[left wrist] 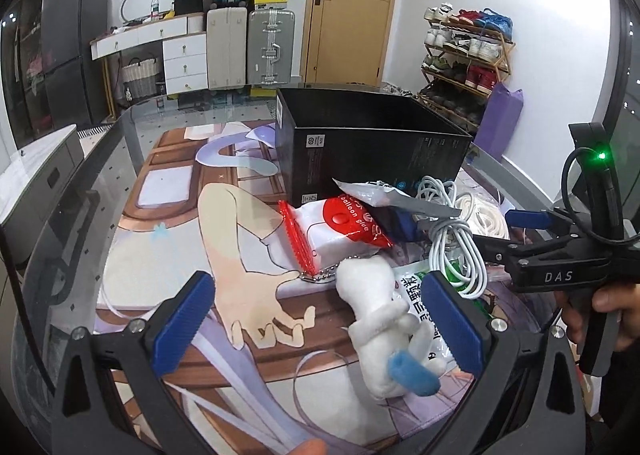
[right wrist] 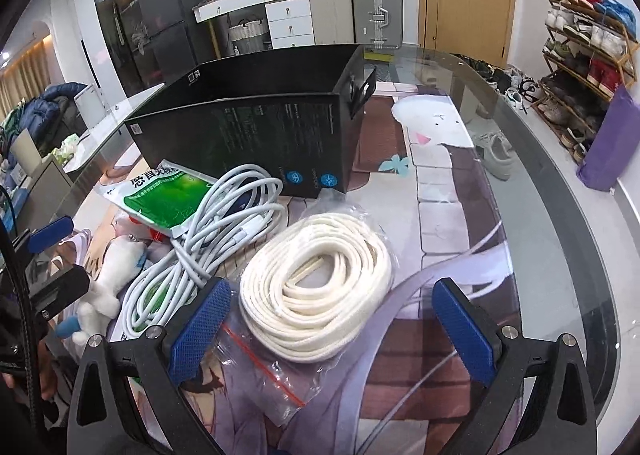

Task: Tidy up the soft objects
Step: 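Grasp the clear-bagged coiled rope with the right tool while the left tool nears the plush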

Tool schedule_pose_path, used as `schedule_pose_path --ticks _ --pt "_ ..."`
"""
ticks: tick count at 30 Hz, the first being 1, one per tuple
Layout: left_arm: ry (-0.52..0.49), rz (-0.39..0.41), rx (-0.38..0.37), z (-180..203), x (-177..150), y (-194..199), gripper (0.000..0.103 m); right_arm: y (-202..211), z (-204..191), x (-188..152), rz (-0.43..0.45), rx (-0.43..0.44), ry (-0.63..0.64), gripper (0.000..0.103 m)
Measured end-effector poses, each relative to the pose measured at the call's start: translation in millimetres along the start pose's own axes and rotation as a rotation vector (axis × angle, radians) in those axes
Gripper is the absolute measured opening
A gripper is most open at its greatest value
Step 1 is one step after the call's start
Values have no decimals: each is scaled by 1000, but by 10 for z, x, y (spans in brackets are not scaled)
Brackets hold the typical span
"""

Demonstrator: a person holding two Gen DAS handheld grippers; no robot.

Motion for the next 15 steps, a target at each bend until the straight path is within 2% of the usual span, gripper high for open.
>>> schedule_pose_path --ticks 8,15 --pt "-5 -16 -10 -4 -22 -13 103 95 212 -112 -17 -11 35 102" --pt "8 -15 -12 -39 -26 -33 103 192 312 -110 -12 -28 -8 102"
Point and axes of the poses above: each gripper's, at about its wrist camera, not at the fingertips, and y roughly against the way its jaws point, z to its right, x to its top, the point moved 1 cm from there along -y, roughly the way its jaws point, and after that the axes turned 1 degree about -z, right-handed, at the moved point
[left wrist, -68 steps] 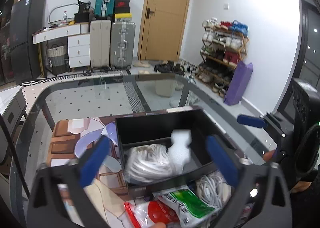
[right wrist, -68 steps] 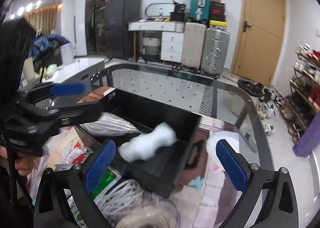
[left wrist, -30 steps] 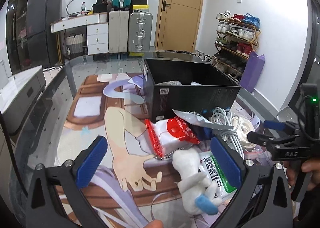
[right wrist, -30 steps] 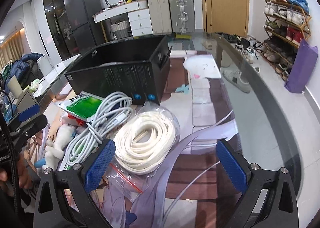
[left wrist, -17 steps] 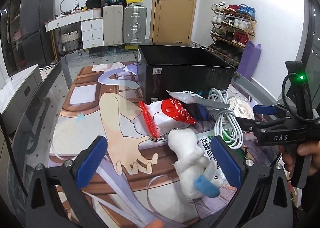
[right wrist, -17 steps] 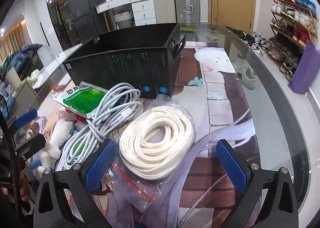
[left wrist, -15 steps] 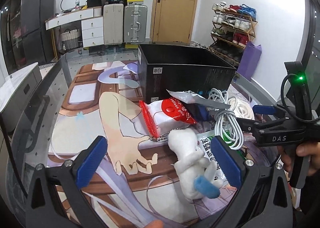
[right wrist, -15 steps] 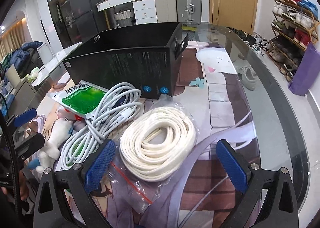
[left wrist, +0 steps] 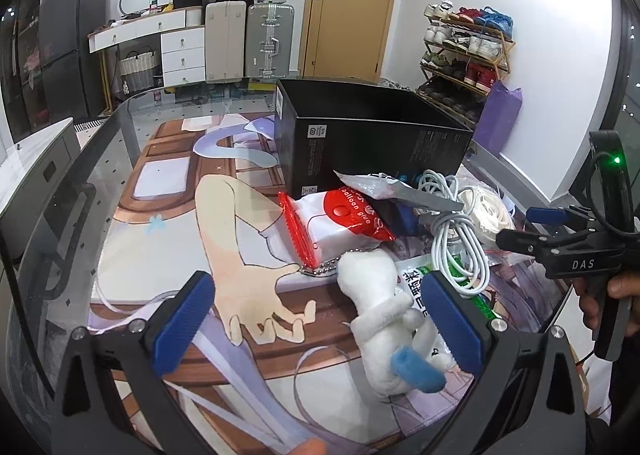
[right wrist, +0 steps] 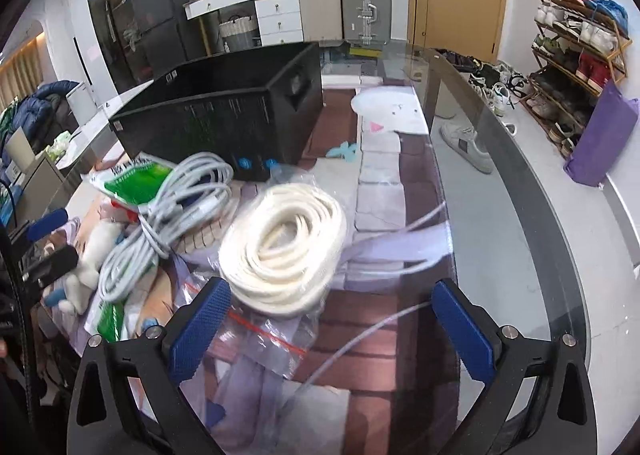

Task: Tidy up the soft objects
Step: 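Grasp the clear-bagged coiled rope with the right tool while the left tool nears the plush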

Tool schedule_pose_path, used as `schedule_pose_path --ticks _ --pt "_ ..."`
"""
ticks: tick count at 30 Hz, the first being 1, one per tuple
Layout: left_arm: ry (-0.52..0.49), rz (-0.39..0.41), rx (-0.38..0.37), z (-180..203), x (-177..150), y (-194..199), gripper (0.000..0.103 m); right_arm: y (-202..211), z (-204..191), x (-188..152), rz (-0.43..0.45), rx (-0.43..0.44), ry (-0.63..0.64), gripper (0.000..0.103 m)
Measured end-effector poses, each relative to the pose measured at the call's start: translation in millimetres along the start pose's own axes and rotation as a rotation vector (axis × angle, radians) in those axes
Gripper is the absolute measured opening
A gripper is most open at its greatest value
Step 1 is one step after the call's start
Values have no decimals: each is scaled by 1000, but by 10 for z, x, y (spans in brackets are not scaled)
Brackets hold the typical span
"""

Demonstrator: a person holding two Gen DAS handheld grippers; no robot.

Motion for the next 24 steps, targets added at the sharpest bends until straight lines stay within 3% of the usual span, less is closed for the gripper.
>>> schedule_pose_path --ticks 3,11,24 --pt "-1 -1 -1 1 2 0 103 -14 -85 82 21 30 -19 102" --pt "-7 -10 12 -3 -13 -17 103 -216 -245 156 11 -11 8 102" --pt "6 -32 -8 11 -23 -43 103 -274 -55 190 -21 -73 -23 102"
Point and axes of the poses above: each gripper's, at about its wrist camera, not at the fingertips, and y roughly against the way its jaws point, z to its right, x to its top, the point moved 1 cm from there along -y, roughly the way its jaws point, and after that the axes turned 1 degree about -z, right-handed, at the moved point
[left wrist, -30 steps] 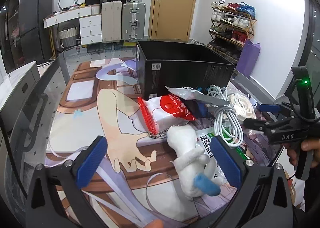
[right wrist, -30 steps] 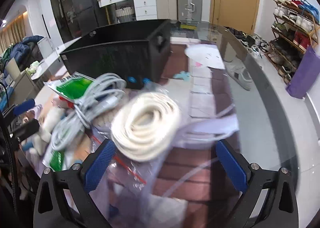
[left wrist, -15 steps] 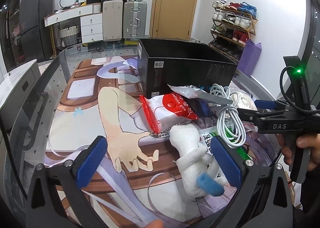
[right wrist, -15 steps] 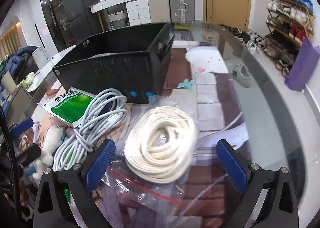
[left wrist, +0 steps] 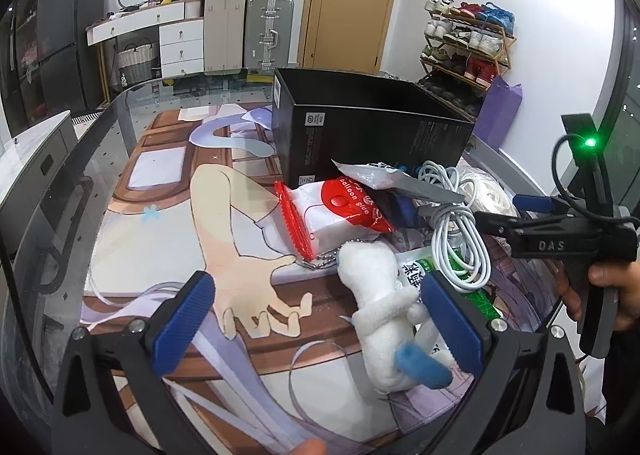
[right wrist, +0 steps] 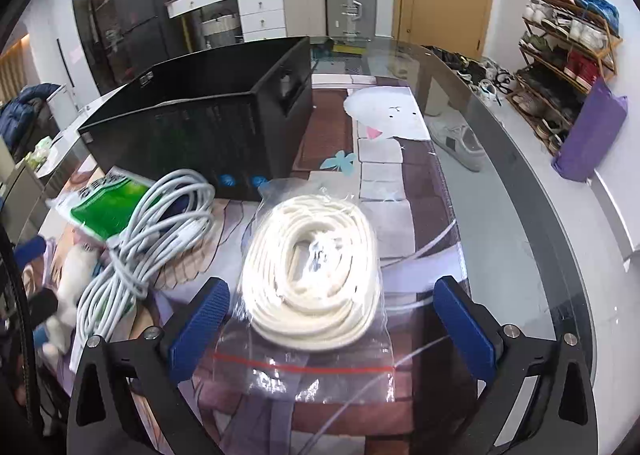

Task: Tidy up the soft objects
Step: 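Grasp the clear-bagged coiled rope with the right tool while the left tool nears the plush, then grasp the white plush toy with the left tool while the right tool holds the rope bag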

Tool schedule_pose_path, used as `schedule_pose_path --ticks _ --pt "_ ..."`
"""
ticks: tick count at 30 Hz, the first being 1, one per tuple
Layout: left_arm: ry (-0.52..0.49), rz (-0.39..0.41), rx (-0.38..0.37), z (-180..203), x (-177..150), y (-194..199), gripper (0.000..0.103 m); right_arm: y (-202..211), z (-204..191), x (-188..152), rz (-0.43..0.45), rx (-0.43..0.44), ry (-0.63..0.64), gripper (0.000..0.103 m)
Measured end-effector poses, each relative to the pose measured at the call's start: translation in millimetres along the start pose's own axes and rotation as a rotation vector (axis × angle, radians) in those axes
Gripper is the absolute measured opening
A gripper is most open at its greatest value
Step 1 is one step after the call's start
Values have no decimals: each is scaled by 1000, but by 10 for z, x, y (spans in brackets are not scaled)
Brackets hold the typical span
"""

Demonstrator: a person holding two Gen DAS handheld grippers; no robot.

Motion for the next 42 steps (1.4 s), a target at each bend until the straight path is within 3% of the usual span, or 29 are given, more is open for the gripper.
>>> schedule_pose_path --ticks 5,7,12,18,30,35,39,42 --pt "-10 -3 5 24 -2 7 103 -33 9 22 21 8 26 102" --pt "-9 -2 4 24 -1 14 103 -21 6 17 34 17 33 97" --pt "8 -10 -19 0 2 13 103 55 -24 -15 73 45 62 64" --pt "23 -27 -39 24 -16 -21 103 131 -71 -93 92 63 80 49" --pt "-34 -39 5 49 -11 45 103 228 -99 -217 104 86 88 47" --pt "-13 -52 -55 3 -14 131 103 254 -100 -240 111 90 83 47" --pt "-36 -78 -33 63 -67 94 103 301 -115 -287 121 89 87 47" --pt "-47 -97 -59 106 -99 65 101 329 -127 -312 129 93 89 46"
Point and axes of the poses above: each gripper's, at about its wrist camera, not at the fingertips, and y roughly against the way its jaws point, z to its right, x to its top, the point moved 1 cm from there along -y, roughly the way its jaws point, and after that the axes turned 1 degree about -z, right-handed, at the moved point
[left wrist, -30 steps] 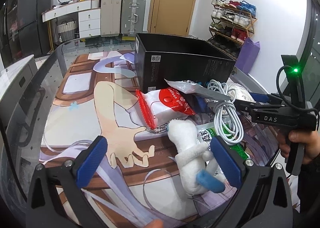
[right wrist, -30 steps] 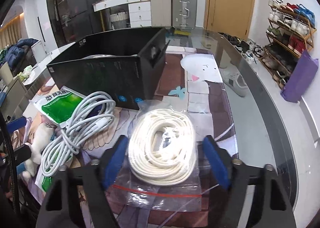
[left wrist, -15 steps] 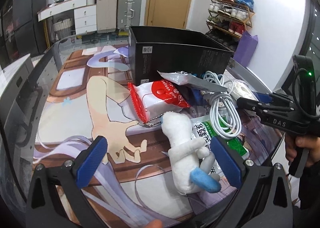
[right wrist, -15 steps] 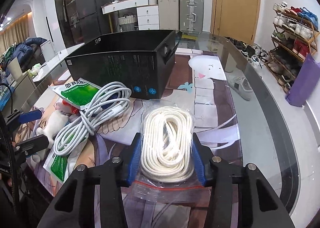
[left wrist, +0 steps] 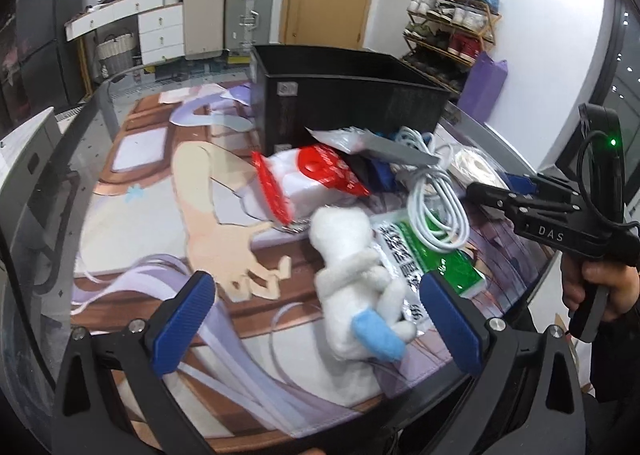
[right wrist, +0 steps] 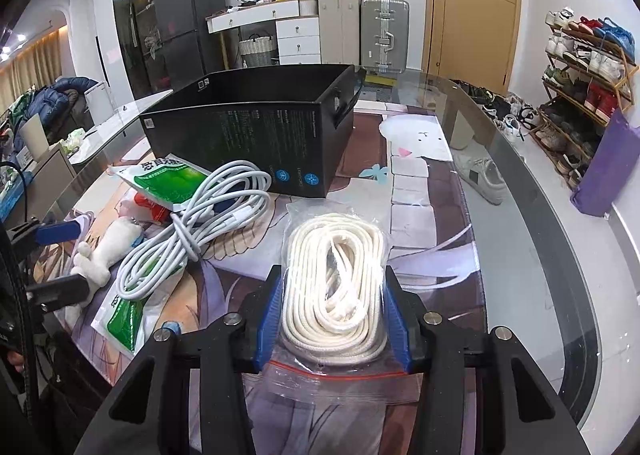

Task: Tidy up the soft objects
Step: 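Grasp the white plush toy with the left tool while the right tool holds the rope bag, then carry the rope bag and plush toy over the black box with both tools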

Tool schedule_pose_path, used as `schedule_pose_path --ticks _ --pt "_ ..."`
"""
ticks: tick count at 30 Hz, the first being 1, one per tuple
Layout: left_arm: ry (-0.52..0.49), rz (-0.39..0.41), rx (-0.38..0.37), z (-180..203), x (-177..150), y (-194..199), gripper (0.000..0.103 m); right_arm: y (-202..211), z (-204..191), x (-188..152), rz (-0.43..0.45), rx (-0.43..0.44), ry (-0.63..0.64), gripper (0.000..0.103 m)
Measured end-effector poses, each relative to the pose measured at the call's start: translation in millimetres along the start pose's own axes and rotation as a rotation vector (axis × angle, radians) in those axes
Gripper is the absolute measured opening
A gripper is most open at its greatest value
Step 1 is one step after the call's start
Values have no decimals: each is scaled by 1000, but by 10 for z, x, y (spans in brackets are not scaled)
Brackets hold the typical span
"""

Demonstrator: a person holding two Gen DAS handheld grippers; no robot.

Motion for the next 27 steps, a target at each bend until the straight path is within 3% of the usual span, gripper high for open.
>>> schedule_pose_path --ticks 5,7,8,10,27 --pt "-22 5 -14 29 -35 0 80 72 0 0 9 5 0 46" --pt "-37 16 -18 46 -51 17 60 100 4 0 14 4 -3 46" --pt "-45 20 -8 55 -58 21 56 116 4 -1 18 7 -4 46" --pt "-65 22 1 75 -64 27 32 142 -7 -9 24 6 -2 46" --pt "3 164 -23 -26 155 438 31 446 -68 135 111 25 19 46"
Point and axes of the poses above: each gripper's, at about its wrist camera, not at the fingertips, and y roughly against the way its jaws point, z to its right, x to its top, the point moved 1 cm from there along -y, roughly the way its jaws point, and after that the axes turned 1 degree about -z, right-handed, at the moved point
